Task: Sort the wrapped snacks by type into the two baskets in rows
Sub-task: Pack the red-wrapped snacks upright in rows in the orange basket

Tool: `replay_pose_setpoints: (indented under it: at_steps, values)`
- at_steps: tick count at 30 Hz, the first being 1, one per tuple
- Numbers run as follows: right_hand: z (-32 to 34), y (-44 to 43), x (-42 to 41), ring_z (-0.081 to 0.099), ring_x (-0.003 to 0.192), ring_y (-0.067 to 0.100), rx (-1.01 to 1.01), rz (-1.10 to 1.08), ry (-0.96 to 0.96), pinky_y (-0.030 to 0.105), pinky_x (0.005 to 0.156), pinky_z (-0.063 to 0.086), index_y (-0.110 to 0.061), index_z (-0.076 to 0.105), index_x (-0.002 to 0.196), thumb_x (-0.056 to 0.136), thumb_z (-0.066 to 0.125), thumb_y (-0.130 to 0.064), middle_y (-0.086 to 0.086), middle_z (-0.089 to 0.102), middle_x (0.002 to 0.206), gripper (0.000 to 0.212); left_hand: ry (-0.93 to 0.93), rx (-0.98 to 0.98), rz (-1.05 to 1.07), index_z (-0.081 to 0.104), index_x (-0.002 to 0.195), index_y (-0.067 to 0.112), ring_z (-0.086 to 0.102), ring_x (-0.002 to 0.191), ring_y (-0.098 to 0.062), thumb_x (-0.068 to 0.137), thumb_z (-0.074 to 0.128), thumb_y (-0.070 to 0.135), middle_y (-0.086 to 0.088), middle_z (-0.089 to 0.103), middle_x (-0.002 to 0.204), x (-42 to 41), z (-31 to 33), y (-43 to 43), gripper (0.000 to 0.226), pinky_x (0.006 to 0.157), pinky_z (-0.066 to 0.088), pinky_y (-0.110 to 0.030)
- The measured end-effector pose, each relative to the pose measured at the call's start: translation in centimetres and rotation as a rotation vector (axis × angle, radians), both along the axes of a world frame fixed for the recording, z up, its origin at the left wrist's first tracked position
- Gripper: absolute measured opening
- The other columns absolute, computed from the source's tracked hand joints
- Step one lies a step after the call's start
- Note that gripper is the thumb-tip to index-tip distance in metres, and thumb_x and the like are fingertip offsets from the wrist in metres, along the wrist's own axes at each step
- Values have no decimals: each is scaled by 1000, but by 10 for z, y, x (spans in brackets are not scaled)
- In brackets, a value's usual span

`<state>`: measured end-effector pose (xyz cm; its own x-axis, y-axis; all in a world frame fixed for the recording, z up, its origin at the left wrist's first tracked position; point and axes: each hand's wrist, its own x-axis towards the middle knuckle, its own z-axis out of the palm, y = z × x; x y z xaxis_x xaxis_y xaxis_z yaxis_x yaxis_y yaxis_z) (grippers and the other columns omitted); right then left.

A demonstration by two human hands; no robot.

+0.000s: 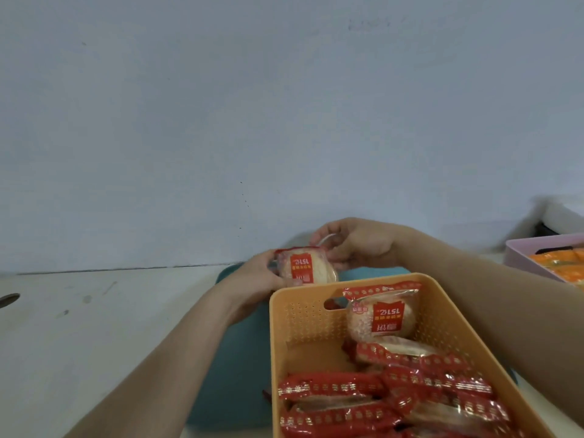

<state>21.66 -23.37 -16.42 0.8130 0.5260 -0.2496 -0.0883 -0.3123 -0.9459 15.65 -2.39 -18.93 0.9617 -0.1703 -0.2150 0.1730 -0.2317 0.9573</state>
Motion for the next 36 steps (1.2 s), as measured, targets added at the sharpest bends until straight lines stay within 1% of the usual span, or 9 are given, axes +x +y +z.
replay_pose_setpoints:
  at_steps: [4, 6, 9, 11, 18, 22, 26, 29, 36]
  values:
    - [42, -1, -19, 66, 90, 16, 33, -81, -156, 31, 83, 50, -13, 62, 111, 96, 55, -13, 7, 67, 103, 17, -333, 94, 165, 65, 103, 17, 68, 95, -24, 75, 74, -9, -10, 71, 105, -11, 27, 1, 39, 79, 59, -33]
    - [69, -3, -42, 65, 102, 12, -39, -39, -269, 33, 90, 47, -18, 62, 121, 91, 62, -32, 0, 69, 111, 33, -531, 175, 216, 64, 96, 25, 66, 90, -13, 73, 78, -6, 2, 70, 95, -25, 49, 0, 41, 76, 56, -21]
    - [105, 0, -84, 62, 100, 3, -211, 72, -521, 23, 80, 50, -30, 58, 126, 84, 69, -37, -10, 67, 111, 44, -709, 171, 203, 65, 101, 27, 62, 83, 4, 71, 80, -3, 13, 69, 91, -58, 81, -8, 45, 77, 52, -15]
    - [119, 5, -107, 62, 84, -1, -303, 122, -637, 18, 68, 51, -30, 61, 122, 82, 73, -34, -12, 69, 99, 42, -750, 134, 168, 65, 107, 25, 64, 88, -1, 69, 81, -2, 8, 70, 95, -81, 92, -15, 49, 81, 54, -22]
    - [92, -3, -151, 73, 86, 24, -199, 104, -496, 36, 77, 60, -4, 64, 110, 80, 76, -9, 14, 73, 99, 33, -578, 29, 192, 54, 110, 31, 61, 92, -14, 69, 85, 11, -2, 61, 100, -138, 70, -11, 56, 77, 54, -32]
    - [71, -1, -161, 71, 80, 17, -433, 11, -608, 30, 74, 57, -14, 66, 103, 75, 81, -21, 2, 74, 91, 33, -410, 447, 151, 52, 97, 32, 53, 83, -9, 73, 84, 28, 6, 53, 96, -146, 53, 0, 40, 74, 47, -28]
    - [64, 14, -174, 68, 72, 7, -563, -62, -749, 14, 58, 43, -21, 64, 97, 70, 83, -28, -9, 70, 83, 33, -331, 402, 75, 57, 103, 22, 60, 71, -12, 85, 71, 24, -1, 62, 83, -154, 50, 2, 23, 66, 51, -28]
    - [62, 22, -178, 63, 80, 10, -608, -72, -830, 23, 70, 48, -21, 64, 100, 69, 82, -31, -6, 68, 90, 36, -349, 324, 63, 54, 114, 21, 63, 62, -9, 89, 65, 14, -1, 63, 80, -157, 50, 1, 28, 61, 54, -23]
    - [49, 29, -180, 56, 86, 12, -701, 65, -822, 28, 75, 42, -26, 58, 98, 79, 71, -44, -10, 61, 91, 29, -381, 326, 177, 59, 117, 23, 65, 78, -14, 91, 53, 8, -1, 65, 93, -149, 37, 11, 30, 66, 55, -27]
